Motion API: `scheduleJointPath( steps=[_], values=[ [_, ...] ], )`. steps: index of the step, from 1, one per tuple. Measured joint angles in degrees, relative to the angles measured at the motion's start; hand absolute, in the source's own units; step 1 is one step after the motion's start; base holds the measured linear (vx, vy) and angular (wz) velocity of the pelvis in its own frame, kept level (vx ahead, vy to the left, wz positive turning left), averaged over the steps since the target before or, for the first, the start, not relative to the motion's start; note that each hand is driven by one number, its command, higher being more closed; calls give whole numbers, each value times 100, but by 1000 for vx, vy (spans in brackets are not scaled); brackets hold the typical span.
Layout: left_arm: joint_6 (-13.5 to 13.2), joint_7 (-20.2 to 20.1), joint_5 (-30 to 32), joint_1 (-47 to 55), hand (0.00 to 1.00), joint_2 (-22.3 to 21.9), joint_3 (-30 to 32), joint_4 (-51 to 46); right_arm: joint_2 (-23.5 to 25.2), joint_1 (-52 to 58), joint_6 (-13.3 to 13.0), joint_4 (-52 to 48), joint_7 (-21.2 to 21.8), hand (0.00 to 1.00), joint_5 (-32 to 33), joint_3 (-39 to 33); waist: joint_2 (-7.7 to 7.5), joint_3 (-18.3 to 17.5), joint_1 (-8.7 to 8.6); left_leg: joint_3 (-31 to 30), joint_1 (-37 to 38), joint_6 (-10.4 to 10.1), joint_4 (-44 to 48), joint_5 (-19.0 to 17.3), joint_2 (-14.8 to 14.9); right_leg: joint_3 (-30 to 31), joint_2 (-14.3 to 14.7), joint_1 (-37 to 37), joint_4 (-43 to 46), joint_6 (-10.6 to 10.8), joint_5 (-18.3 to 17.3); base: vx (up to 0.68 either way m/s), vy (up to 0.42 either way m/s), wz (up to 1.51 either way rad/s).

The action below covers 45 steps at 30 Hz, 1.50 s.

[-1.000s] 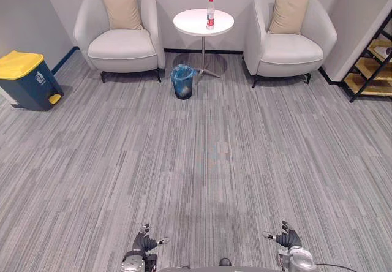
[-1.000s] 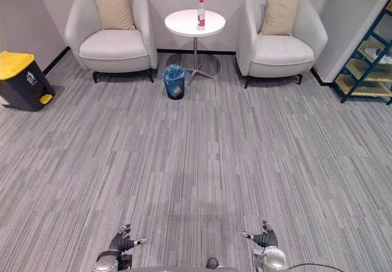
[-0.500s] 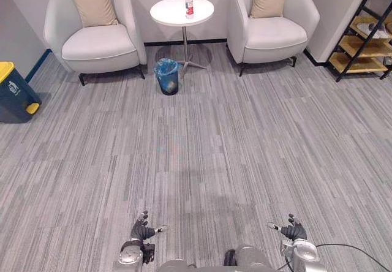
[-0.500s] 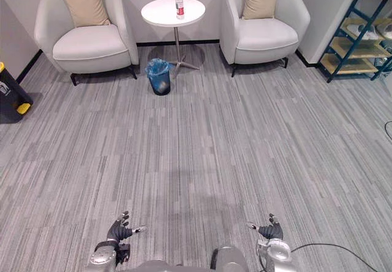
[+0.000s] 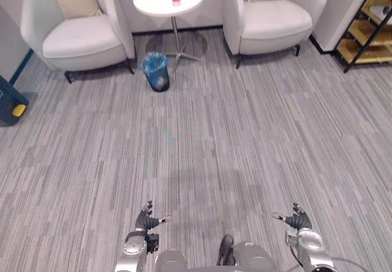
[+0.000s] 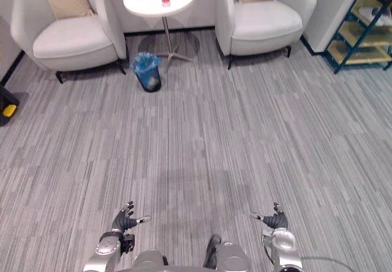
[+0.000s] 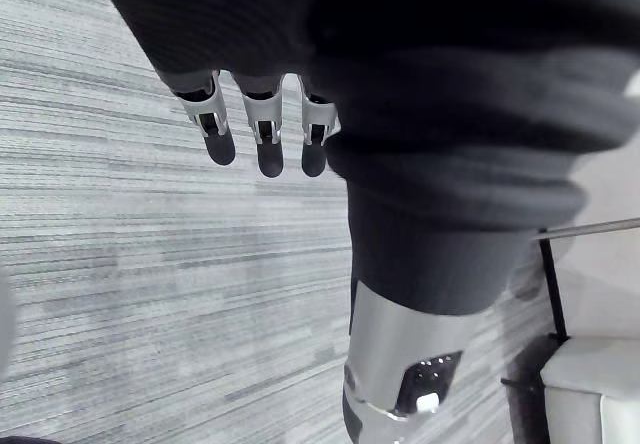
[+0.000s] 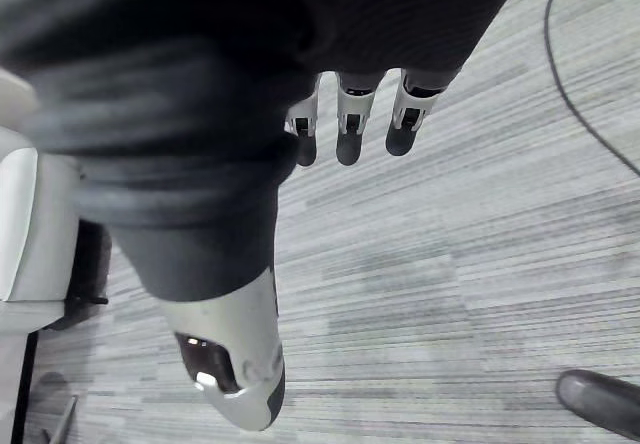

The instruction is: Gather rubbish on tea table into small bin, then transfer packed bag to large trash can.

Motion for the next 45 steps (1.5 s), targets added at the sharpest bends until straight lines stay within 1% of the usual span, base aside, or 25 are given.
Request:
scheduleJointPath(
  steps=[3,5,6,7,8,10,12,15,16,18,22,23,25,26,27,29,32,33,35,36,38,41,43,44,45],
  values=[
    [3,5,2,-109,0,-44,12,-54,60,-57,-6,-4,0,0,78,-172,-38,97,152,133,-385,2,-1694,23,-566,65,-228,230,-150,40,12,274,99,-14],
    [1,5,3,-110,0,-63,12,-108,98,-93,-7,-3,-4,0,80,-277,-68,123,157,93,-447,-8,-2895,275,-932,81,-379,349,-217,261,-73,303,173,-7],
    [-2,9,3,-90,0,-96,12,-113,70,-96,-8,-2,-13,0,111,-300,24,101,160,-29,-392,-2,-3882,768,-1098,110,-375,441,-237,432,-174,392,264,-16],
    [2,23,2,-63,0,-121,26,-86,59,-104,-5,14,-39,0,135,-280,144,129,195,-231,-330,231,-4251,1548,-1151,218,-275,568,-235,659,-330,347,248,-25],
    [5,28,2,-47,0,-125,60,-77,119,-118,-2,18,-58,0,138,-228,128,103,230,-327,-294,520,-4173,1841,-1211,304,-328,657,-216,779,-436,372,224,-22],
    [5,21,3,-97,0,-112,66,-58,219,-116,-7,21,-97,0,131,-99,-249,77,307,-245,-470,693,-3727,1409,-1492,334,-670,685,-102,941,-636,398,162,-3],
    [23,10,2,-189,0,-164,34,94,211,-183,-6,62,-99,0,113,-101,-324,109,310,-168,-479,796,-3451,1020,-1632,678,-947,372,715,1069,-744,407,175,-3],
    [64,17,-2,-156,0,-75,-15,202,236,-243,-6,154,-80,0,57,65,-366,118,289,-57,177,931,-3617,689,-1869,1279,-1447,-583,3401,1423,-569,480,198,-7],
    [64,24,-3,-128,0,-2,-18,203,267,-244,0,263,-64,0,55,82,-346,124,270,-77,532,979,-3689,562,-1908,1250,-1496,-851,4183,1358,-607,531,124,4],
    [55,41,-7,-86,0,108,-16,201,285,-241,1,298,8,0,52,204,-310,125,167,-133,1066,1002,-3970,511,-1901,1088,-1436,-1221,4531,1111,-750,383,29,19],
    [52,129,-60,-170,0,144,3,203,249,-281,0,299,22,0,54,251,-138,173,109,-219,1639,953,-4424,526,-1656,738,-1053,-2101,3143,891,-835,414,-66,15],
    [49,137,-120,-227,0,133,6,239,197,-319,3,303,21,0,56,250,-81,208,34,-363,1853,802,-4614,526,-1508,773,-829,-2308,1868,886,-461,379,-155,41],
    [45,132,-119,-244,0,154,1,262,200,-312,3,303,20,0,56,249,-152,195,-47,-422,1986,602,-4712,482,-1497,888,-743,-2282,905,901,140,350,-171,47],
    [44,135,-120,-248,0,162,4,287,199,-285,3,302,20,0,56,246,-256,192,-65,-476,2133,430,-4765,381,-1524,1019,-749,-2266,444,873,843,530,-316,44],
    [50,138,-119,-268,0,95,9,417,136,-225,12,325,17,0,56,227,-218,191,-89,-572,2358,216,-4821,239,-1394,1063,-700,-2242,713,559,1435,530,-323,32],
    [46,131,-117,-240,0,64,8,462,136,-239,2,263,17,0,57,220,-126,132,-91,-583,2303,168,-4648,217,-1218,991,-570,-2327,1001,474,963,367,-247,14],
    [49,124,-117,-233,0,-31,110,464,192,-105,2,244,19,0,59,230,2,133,-96,-829,1331,-241,-2063,375,-655,709,-236,-1767,867,301,569,407,-298,22],
    [50,112,-117,-154,0,-85,110,418,203,5,-1,144,14,0,66,257,53,158,-22,-815,882,-307,-754,428,-313,702,-35,-1317,690,199,456,474,-251,-6],
    [53,107,-119,-38,0,-123,108,332,262,122,-17,-14,7,0,82,255,-2,177,53,-657,424,-210,244,353,-106,716,76,-746,462,81,327,374,-178,-16],
    [54,106,-120,-24,0,-138,99,322,266,124,-27,-14,0,0,112,239,-104,194,94,-514,120,-159,244,322,-147,764,75,-495,248,80,287,336,-129,-15],
    [55,110,-130,-33,0,-151,114,230,244,65,-34,-11,2,0,135,174,-81,178,182,-307,-285,-73,-419,269,-274,840,74,-231,14,148,334,356,-80,-20],
    [56,113,-136,-52,0,-164,125,213,256,-106,-33,3,-4,0,135,-16,-105,218,297,-173,-395,-109,-2650,355,-840,1018,-72,47,-179,212,299,401,79,-33],
    [56,113,-135,-55,0,-190,127,197,245,-174,-38,12,-6,0,134,-104,-93,244,320,-204,-312,-78,-4080,857,-1152,1104,-162,315,-367,379,191,403,160,-24],
    [53,114,-135,-45,0,-237,127,196,198,-184,-48,26,-8,0,134,-112,26,243,339,-210,-218,-121,-4728,1162,-1173,1188,-125,496,-420,523,58,432,239,-37],
    [54,115,-135,-9,0,-258,130,225,171,-196,-53,86,-7,0,134,-62,127,243,396,-242,-175,109,-4772,1573,-1135,1343,-84,646,-390,654,-167,440,267,-43]
  ],
)
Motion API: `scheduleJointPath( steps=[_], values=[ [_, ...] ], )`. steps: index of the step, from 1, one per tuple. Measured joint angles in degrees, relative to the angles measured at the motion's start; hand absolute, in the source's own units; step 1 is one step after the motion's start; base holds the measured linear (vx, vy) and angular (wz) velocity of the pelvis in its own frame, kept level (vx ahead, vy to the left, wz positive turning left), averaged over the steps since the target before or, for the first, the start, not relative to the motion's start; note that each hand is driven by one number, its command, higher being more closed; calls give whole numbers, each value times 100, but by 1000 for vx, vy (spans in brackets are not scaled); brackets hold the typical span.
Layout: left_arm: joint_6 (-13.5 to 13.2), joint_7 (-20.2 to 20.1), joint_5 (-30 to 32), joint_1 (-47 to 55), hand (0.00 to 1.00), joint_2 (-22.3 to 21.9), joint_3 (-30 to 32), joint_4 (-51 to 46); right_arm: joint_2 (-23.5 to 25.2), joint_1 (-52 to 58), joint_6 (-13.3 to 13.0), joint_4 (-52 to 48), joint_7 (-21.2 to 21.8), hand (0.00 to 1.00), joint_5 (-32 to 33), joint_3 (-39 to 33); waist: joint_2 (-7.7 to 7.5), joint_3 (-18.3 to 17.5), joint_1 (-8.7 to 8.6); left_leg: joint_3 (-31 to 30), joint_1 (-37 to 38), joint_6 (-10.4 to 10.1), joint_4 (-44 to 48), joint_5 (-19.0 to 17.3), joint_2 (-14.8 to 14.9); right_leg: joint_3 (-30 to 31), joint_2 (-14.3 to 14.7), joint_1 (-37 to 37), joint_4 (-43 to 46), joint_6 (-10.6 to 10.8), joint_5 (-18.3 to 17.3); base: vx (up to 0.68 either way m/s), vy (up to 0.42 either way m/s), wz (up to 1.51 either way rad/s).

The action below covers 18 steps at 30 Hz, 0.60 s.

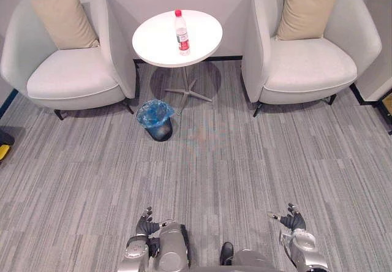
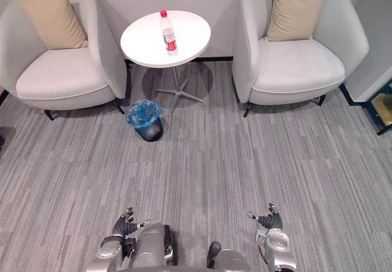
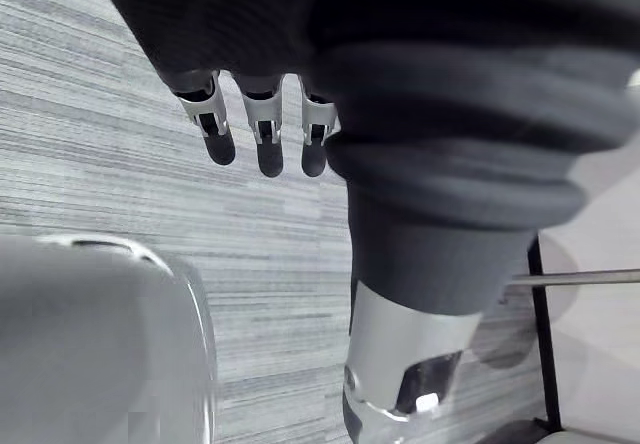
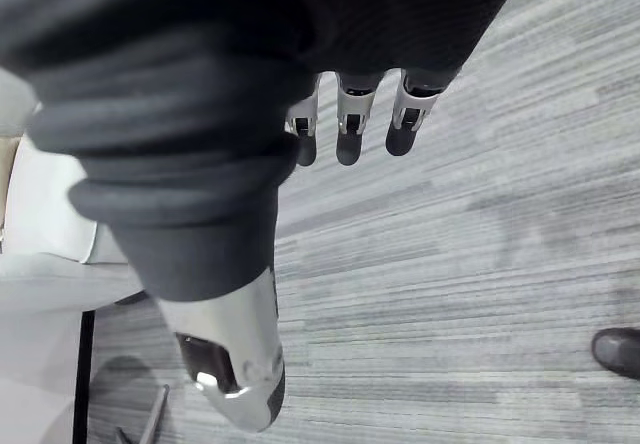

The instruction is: Gather rubbish on tea table into small bin, then transfer packed bag to large trash can.

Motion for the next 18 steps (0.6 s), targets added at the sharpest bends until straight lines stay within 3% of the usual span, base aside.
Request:
scheduleJointPath(
  steps=[1,2,3,5,6,7,8,10,12,13,15,17,18],
  values=[
    [4,0,1,21,0,8,13,22,20,10,2,29,0,0,-2,61,-12,-18,38,-32,4,143,152,160,-41,64,-64,74,38,48,-92,448,284,-47],
    [-1,-1,0,34,0,18,89,11,70,39,2,31,9,0,-8,214,-214,-89,79,-20,-107,282,541,130,-205,172,-274,44,247,154,-351,455,233,-29],
    [-2,-1,-21,39,0,25,115,32,130,50,-1,33,13,0,-26,281,-409,-145,90,68,-214,570,861,-91,-364,236,-485,-79,690,217,-600,564,250,-19],
    [3,-9,-35,-38,0,19,73,107,147,33,-7,41,15,0,-77,292,-494,-168,60,116,-130,686,971,-398,-548,407,-739,-594,1920,356,-623,485,215,-1],
    [5,-10,-31,-28,0,34,54,133,170,18,-10,123,20,0,-86,296,-523,-170,44,157,126,734,857,-520,-670,505,-921,-963,2897,747,-420,496,228,-4],
    [10,-7,-30,-26,0,53,18,144,177,19,-8,188,24,0,-89,301,-531,-167,52,163,300,747,776,-571,-728,511,-1011,-1116,3385,947,-329,593,225,-2],
    [11,-6,-31,-12,0,121,-82,150,204,28,3,268,30,0,-90,308,-511,-158,40,129,675,828,628,-669,-797,449,-1111,-1368,4189,946,-346,491,150,5],
    [6,1,-34,5,0,234,-135,148,230,76,5,268,40,0,-136,362,-471,-163,-41,44,1266,922,357,-724,-812,66,-1106,-1641,4600,620,-538,400,78,21],
    [-2,11,-36,-40,0,317,-130,148,207,48,2,268,36,0,-201,358,-434,-165,-184,-87,1636,922,115,-723,-757,-350,-1019,-2042,4111,376,-733,415,5,36],
    [-4,13,-35,-62,0,342,-129,145,190,-9,2,269,36,0,-200,356,-410,-152,-247,-125,1713,922,72,-723,-707,-427,-945,-2241,3698,354,-743,382,-38,33],
    [-2,12,-33,-131,0,348,-126,148,120,-47,-2,267,34,0,-200,353,-310,-103,-277,-269,1934,824,-13,-780,-535,-380,-688,-2559,2482,279,-531,359,-101,35],
    [-4,22,-15,-174,0,364,-127,159,120,-16,-1,267,30,0,-197,353,-340,-101,-276,-403,2126,610,-50,-911,-460,-195,-556,-2554,1149,299,213,401,-181,53],
    [-5,22,-10,-174,0,380,-129,185,124,57,2,268,30,0,-197,350,-453,-125,-283,-491,2238,403,-41,-1054,-508,-43,-586,-2534,783,292,1101,427,-294,57]
  ],
)
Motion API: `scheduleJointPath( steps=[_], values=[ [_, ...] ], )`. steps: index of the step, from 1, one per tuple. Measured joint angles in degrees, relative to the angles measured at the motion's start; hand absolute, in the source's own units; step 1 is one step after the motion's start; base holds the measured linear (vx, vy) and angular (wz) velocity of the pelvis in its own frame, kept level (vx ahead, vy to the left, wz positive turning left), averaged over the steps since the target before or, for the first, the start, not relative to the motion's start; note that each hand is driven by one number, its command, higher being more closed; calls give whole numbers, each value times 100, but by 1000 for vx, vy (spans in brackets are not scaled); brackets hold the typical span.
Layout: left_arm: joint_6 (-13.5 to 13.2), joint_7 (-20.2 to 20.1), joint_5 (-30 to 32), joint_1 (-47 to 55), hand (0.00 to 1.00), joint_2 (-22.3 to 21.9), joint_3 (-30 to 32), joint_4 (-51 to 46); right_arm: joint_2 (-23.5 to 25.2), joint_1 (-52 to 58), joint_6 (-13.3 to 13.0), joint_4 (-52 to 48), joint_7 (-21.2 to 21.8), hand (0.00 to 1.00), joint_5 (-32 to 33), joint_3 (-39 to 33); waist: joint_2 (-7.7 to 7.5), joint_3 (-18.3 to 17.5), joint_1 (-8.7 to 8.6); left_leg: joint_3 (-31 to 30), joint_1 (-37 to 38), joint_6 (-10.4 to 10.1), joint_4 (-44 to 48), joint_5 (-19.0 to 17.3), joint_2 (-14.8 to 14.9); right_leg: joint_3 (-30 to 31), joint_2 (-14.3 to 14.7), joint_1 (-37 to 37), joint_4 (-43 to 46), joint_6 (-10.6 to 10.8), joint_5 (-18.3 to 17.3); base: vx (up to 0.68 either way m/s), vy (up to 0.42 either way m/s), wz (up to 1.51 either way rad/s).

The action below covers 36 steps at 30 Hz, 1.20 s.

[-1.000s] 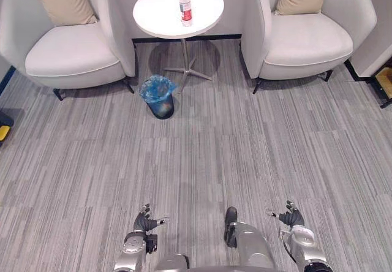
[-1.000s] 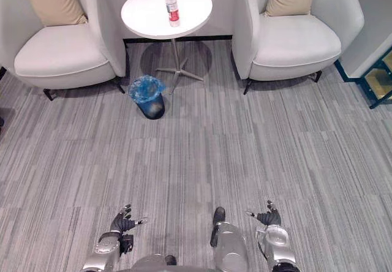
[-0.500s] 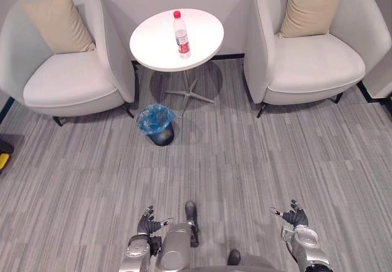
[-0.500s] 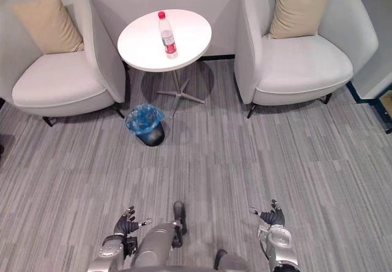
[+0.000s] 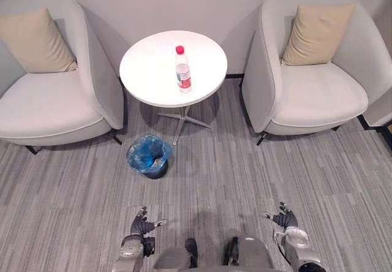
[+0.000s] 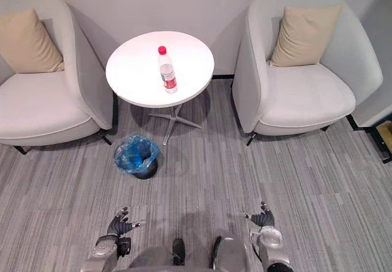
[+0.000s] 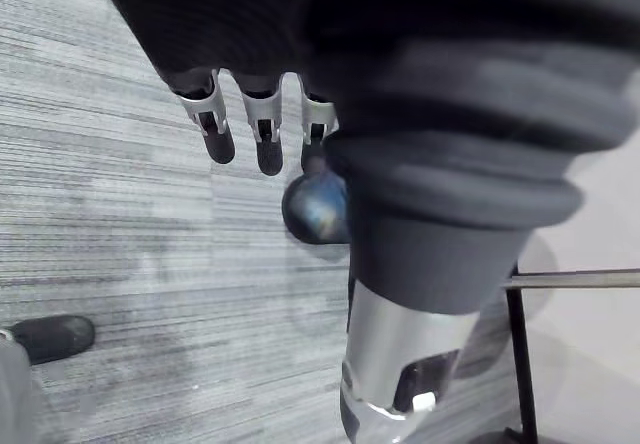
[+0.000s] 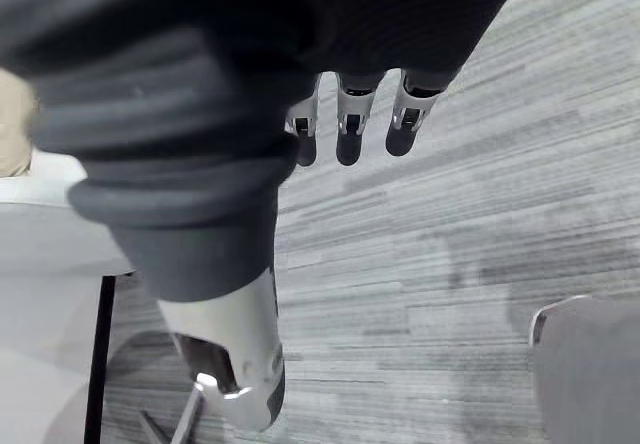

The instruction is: Gather rubbish on tea table into small bin, then transfer packed bag to large trash can.

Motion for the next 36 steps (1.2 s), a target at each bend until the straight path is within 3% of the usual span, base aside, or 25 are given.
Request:
scheduleJointPath(
  steps=[1,4,7,9,10,11,14,15,16,17,18,21,23,24,25,26,27,29,30,31,33,36],
  values=[
    [5,0,16,-32,0,-94,3,118,-67,55,4,40,-2,0,0,-42,90,-30,3,-133,70,-125,12,-110,130,-46,68,8,176,-296,153,365,-277,46],
    [5,-11,42,34,0,-145,5,157,-87,-27,-3,43,-2,0,1,-57,258,-91,-9,-232,-97,-375,429,-266,398,-245,283,26,345,-474,-327,327,-266,25],
    [4,-34,42,45,0,-223,13,127,-65,176,-4,-52,-6,0,16,-55,291,-37,9,-207,-1006,-710,2892,-232,856,-583,447,792,27,-590,-568,273,-240,51],
    [10,-42,41,203,0,-282,10,32,-56,283,-51,-145,-16,0,71,-64,293,2,48,203,-1482,-630,4142,-276,1267,-698,605,1444,-324,-625,-671,257,-153,18],
    [14,-45,41,219,0,-296,10,32,-58,277,-58,-150,-19,0,118,-94,283,4,51,319,-1611,-601,4152,-293,1302,-705,605,1534,-386,-621,-690,283,-81,8],
    [15,-57,40,204,0,-333,11,26,-69,220,-64,-186,-25,0,143,-220,318,3,71,512,-1946,-523,3657,-341,1260,-703,571,1658,-474,-563,-694,244,-9,1],
    [17,-67,40,190,0,-333,48,24,-65,173,-62,-187,-30,0,189,-327,339,9,100,596,-2027,-531,2194,-273,989,-704,447,1700,-450,-505,-727,279,103,-1],
    [19,-89,41,162,0,-335,53,24,-61,201,-61,-187,-30,0,190,-376,357,8,146,599,-1949,-519,1037,225,786,-700,358,1785,-425,-373,-830,288,158,0],
    [19,-107,41,149,0,-339,54,26,-58,221,-60,-184,-31,0,190,-398,381,7,181,605,-1893,-442,736,670,752,-686,347,1823,-392,-318,-890,342,199,-1],
    [17,-111,41,148,0,-329,62,29,-43,244,-56,-177,-34,0,190,-390,431,-7,206,636,-1750,-135,586,1167,694,-634,324,1935,-370,-212,-977,685,344,21],
    [15,-128,43,104,0,-245,46,-10,87,70,-63,-194,-20,0,133,-271,60,50,217,761,-1610,155,880,659,238,-481,-160,2091,-183,108,-1208,725,360,12],
    [15,-129,42,160,0,-232,18,-9,98,29,-63,-192,-12,0,118,-224,68,46,231,895,-1473,216,1121,339,153,-323,-350,2017,337,189,-1374,328,143,-8],
    [18,-135,38,162,0,-213,-10,-4,94,-21,-59,-117,-9,0,107,-198,40,56,195,841,-1367,249,989,56,6,-297,-571,1602,1402,384,-1445,90,85,1],
    [22,-133,30,189,0,-189,-32,-4,95,-10,-38,-84,-8,0,87,-182,-14,89,135,768,-1091,266,787,50,-131,-302,-913,1095,2808,501,-1229,98,63,39],
    [22,-117,18,197,0,-133,-134,-9,102,101,-22,-66,-10,0,52,-164,-9,87,39,628,-887,288,742,47,-168,-291,-1011,843,3356,481,-1274,171,27,62],
    [13,-110,17,216,0,-39,-186,-12,107,217,-3,-66,-5,0,2,-106,4,53,12,497,-812,359,745,32,-150,-204,-876,692,3246,316,-1604,191,13,61],
    [12,-105,14,216,0,-16,-181,-12,107,249,-2,-67,-5,0,-2,-84,39,28,21,458,-822,321,756,43,-134,-99,-780,610,3040,247,-1668,179,-29,66],
    [6,-92,13,101,0,19,-171,-10,71,257,-2,-67,-10,0,0,-54,-87,-26,-22,112,-852,279,838,59,-124,381,-323,317,1869,161,-1650,242,-111,85],
    [-2,-91,12,87,0,68,-166,-14,63,265,-6,-68,-11,0,1,-57,-119,-46,-9,9,-890,220,891,56,-149,569,-203,298,1312,108,-1404,245,-137,80],
    [-1,-91,12,89,0,70,-164,-5,55,283,-7,-69,-12,0,1,-63,-124,-45,-14,-83,-916,170,949,36,-170,596,-171,333,1139,-10,-861,230,-145,65],
    [3,-105,14,155,0,-93,-164,39,-41,212,-30,-82,-12,0,1,-127,82,-89,1,-210,-895,38,885,20,-4,389,-26,536,880,-127,-778,222,-138,35],
    [3,-116,16,234,0,-148,-162,43,-45,203,-61,-86,-12,0,1,-162,116,-101,7,-331,-711,-105,571,107,100,185,86,823,511,-195,-723,159,-124,21]
  ],
)
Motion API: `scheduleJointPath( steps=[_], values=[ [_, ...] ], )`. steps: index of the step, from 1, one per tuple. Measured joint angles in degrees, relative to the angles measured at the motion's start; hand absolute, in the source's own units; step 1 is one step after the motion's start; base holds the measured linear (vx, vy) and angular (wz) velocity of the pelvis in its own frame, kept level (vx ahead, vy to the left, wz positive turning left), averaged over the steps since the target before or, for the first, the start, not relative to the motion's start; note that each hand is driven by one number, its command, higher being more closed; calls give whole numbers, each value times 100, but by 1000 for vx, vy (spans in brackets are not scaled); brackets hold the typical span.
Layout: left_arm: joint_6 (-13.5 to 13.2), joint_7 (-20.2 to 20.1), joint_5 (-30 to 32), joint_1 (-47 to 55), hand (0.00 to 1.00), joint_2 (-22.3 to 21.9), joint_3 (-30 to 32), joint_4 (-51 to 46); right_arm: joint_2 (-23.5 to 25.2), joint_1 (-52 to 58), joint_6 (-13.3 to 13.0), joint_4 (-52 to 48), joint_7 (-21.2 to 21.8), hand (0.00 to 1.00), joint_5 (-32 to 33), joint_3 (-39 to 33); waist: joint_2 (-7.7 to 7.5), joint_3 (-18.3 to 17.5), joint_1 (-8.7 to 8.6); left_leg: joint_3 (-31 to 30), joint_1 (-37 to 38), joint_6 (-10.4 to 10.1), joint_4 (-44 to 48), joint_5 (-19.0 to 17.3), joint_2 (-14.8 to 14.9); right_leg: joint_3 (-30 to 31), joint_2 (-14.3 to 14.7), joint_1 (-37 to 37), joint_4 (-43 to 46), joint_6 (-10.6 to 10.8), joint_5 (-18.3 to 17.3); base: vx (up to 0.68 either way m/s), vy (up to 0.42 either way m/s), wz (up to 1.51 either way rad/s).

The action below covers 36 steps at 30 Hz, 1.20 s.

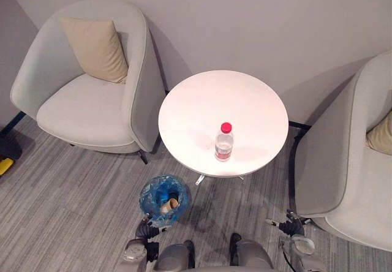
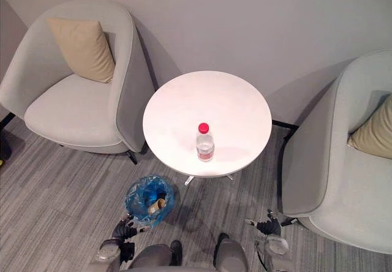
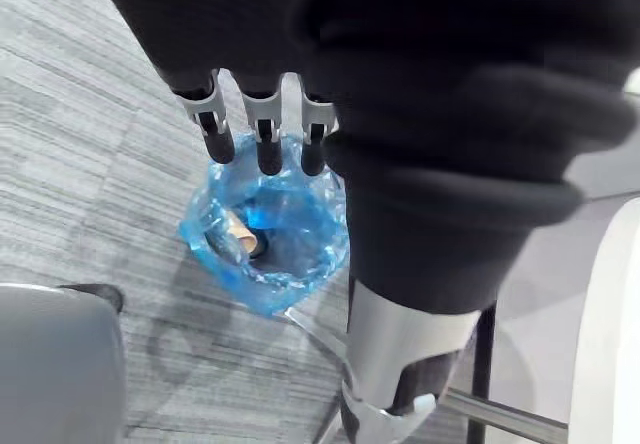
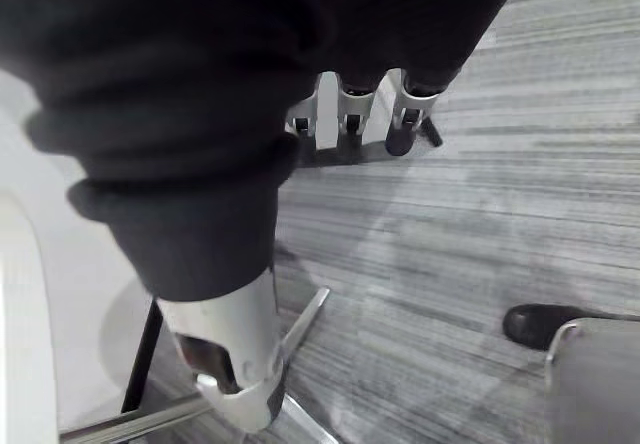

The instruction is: Gather rubbish on tea table into small bin, then transfer packed bag to large trash can.

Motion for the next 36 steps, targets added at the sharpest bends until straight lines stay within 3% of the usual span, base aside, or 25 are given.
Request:
scheduleJointPath(
  steps=[6,15,19,24,36],
  values=[
    [-1,-17,7,14,0,-5,-5,9,34,111,-21,-290,4,0,-18,-73,-22,-25,15,-63,277,-119,-352,96,7,-121,40,437,-572,37,175,54,-4,9],
    [-1,-22,30,37,0,2,-166,-2,114,298,-75,-1506,12,0,-266,174,-91,-93,32,-80,254,-57,-637,400,-103,-217,-4,560,-1047,58,498,-46,20,6],
    [-8,-24,39,148,0,0,-295,-54,139,433,-259,-2303,11,0,-362,285,-139,-167,31,-133,283,-8,-917,545,-86,-277,20,539,-1062,32,531,-121,-21,11],
    [-16,-27,47,267,0,5,-302,-176,141,499,-302,-2968,21,0,-558,570,-147,-273,41,-150,259,-42,-1123,598,-76,-290,33,463,-1115,64,554,-87,-14,2],
    [-124,-50,47,368,0,25,-477,-349,-26,113,-409,-3364,18,0,-768,1087,-60,-454,83,-386,176,5,-1147,661,-123,-558,8,449,-1137,56,503,65,-10,11]
  ],
)
